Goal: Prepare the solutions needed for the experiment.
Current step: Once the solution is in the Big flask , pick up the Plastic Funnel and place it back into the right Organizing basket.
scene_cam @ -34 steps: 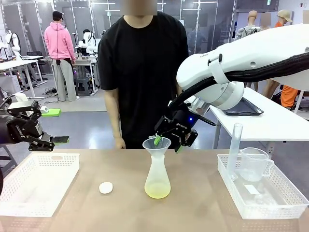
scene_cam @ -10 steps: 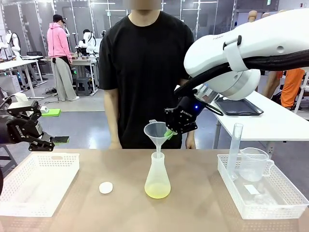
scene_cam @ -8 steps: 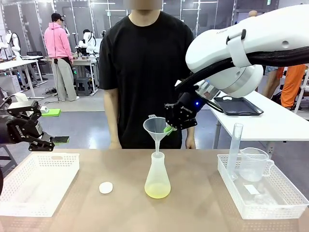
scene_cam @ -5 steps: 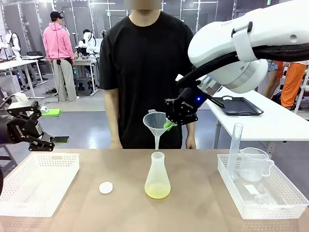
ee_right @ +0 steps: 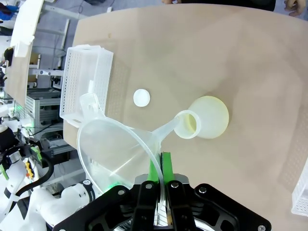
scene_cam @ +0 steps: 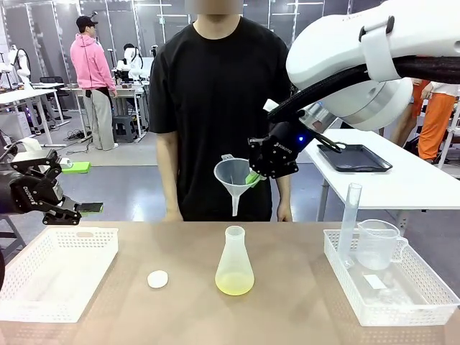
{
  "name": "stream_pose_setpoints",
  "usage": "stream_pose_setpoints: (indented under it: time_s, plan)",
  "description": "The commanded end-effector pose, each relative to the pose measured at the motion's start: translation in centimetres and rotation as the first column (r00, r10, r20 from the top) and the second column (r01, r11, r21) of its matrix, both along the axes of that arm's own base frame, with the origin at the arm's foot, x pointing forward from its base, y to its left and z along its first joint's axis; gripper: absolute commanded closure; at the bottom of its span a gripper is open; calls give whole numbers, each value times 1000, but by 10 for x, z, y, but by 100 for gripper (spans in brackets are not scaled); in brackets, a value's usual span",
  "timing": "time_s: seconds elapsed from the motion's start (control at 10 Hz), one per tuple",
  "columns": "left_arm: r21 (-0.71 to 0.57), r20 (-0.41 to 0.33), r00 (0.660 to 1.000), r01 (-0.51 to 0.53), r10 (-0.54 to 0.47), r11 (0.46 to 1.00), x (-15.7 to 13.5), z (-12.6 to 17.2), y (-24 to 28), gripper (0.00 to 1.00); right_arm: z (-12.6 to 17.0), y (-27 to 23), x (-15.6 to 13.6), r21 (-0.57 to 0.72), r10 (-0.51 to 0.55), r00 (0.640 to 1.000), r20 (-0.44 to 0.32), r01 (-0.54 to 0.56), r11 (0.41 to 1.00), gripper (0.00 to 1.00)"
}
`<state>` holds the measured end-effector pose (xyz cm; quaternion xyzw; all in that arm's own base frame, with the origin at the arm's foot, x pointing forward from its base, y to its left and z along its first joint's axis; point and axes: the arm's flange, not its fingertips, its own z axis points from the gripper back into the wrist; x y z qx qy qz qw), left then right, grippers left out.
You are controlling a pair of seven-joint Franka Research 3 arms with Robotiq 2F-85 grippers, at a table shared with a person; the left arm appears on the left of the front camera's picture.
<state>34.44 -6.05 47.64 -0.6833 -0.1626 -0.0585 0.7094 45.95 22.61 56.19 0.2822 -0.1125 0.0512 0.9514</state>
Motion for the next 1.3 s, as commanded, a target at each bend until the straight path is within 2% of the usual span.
stream_pose_setpoints:
  time_s: [0.0,0.2,0.4,0.6,0.9,1.2]
  plan:
    - [-11,3,1000,10,-10,1000,-1,1,0,0,-2,-14,-7,-9,22,1000,4,-22,1000,100]
    - [-11,3,1000,10,-10,1000,-1,1,0,0,4,-48,-18,-12,-21,1000,9,22,1000,100]
    - [-11,3,1000,10,-10,1000,-1,1,0,0,4,-95,-24,-3,-127,992,1,127,992,100]
    - [-11,3,1000,10,-10,1000,-1,1,0,0,-2,-149,-33,13,-258,966,-12,258,966,100]
    - [-11,3,1000,10,-10,1000,-1,1,0,0,-14,-230,-53,26,-456,889,-49,458,889,100]
    - [-11,3,1000,10,-10,1000,-1,1,0,0,-25,-285,-71,7,-568,816,-107,572,820,100]
